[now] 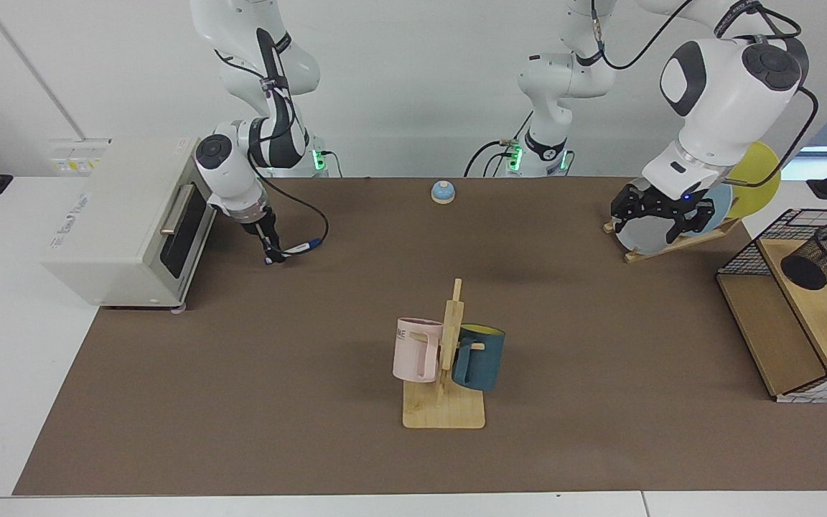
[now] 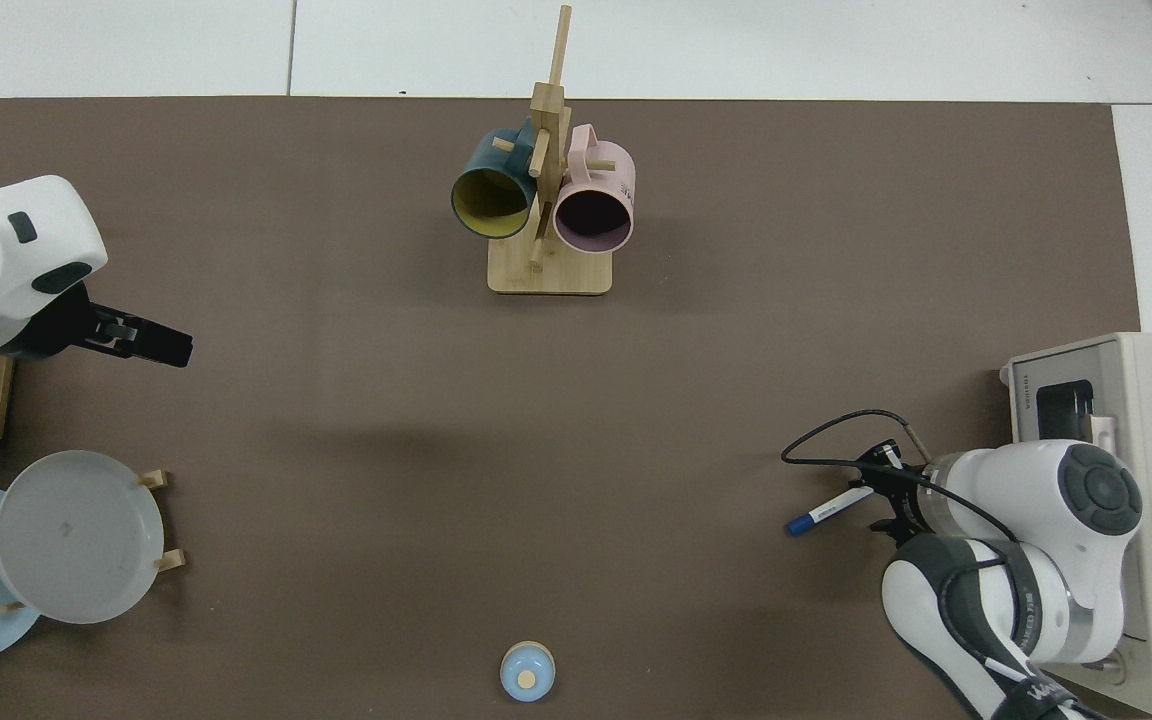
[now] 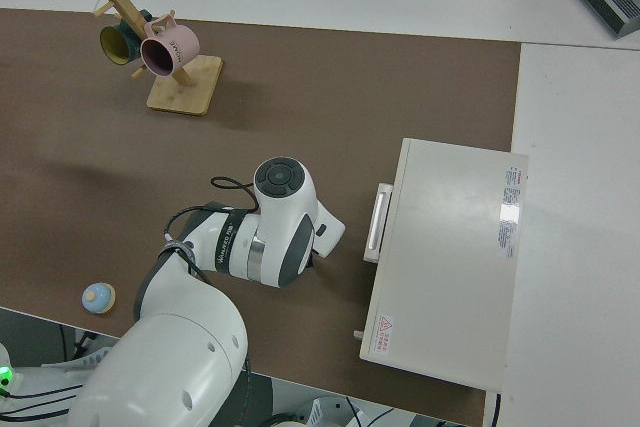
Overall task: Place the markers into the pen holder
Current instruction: 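Reach the right gripper to the blue-capped marker and grasp it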
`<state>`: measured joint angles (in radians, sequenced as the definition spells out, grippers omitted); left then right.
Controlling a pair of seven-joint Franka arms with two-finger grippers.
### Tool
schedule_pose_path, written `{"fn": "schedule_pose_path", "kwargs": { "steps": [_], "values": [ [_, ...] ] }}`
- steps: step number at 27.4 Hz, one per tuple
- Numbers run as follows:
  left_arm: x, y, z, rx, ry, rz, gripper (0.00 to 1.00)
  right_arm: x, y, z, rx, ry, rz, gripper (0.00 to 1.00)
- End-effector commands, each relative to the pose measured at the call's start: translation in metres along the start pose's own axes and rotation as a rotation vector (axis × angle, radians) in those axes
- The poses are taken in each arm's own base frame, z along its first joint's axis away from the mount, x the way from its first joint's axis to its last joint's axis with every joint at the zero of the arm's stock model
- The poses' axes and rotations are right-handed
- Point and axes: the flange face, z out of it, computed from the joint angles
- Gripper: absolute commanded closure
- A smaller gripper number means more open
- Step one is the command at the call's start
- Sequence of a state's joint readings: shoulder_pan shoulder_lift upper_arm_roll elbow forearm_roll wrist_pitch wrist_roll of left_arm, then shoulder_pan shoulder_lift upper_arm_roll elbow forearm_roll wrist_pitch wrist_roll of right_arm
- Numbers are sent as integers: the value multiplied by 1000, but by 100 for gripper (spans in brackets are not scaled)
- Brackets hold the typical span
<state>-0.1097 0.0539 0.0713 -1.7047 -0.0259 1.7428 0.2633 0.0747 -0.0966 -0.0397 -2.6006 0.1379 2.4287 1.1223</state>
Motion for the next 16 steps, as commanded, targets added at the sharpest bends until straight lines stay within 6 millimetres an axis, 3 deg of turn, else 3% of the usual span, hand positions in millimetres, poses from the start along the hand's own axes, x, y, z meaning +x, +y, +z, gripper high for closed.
{"fn": "schedule_pose_path", "kwargs": {
  "steps": [1,8,16],
  "values": [
    [-3,0,1,12,11,14,0,2,4,-2,42,-13,8,100],
    [-3,1,2,10,10,14,0,5,-2,-3,49,-15,-20,100],
    [-9,-2,3,-3,-27,36,0,8,-14,-20,72,-12,-3,100]
  ]
}}
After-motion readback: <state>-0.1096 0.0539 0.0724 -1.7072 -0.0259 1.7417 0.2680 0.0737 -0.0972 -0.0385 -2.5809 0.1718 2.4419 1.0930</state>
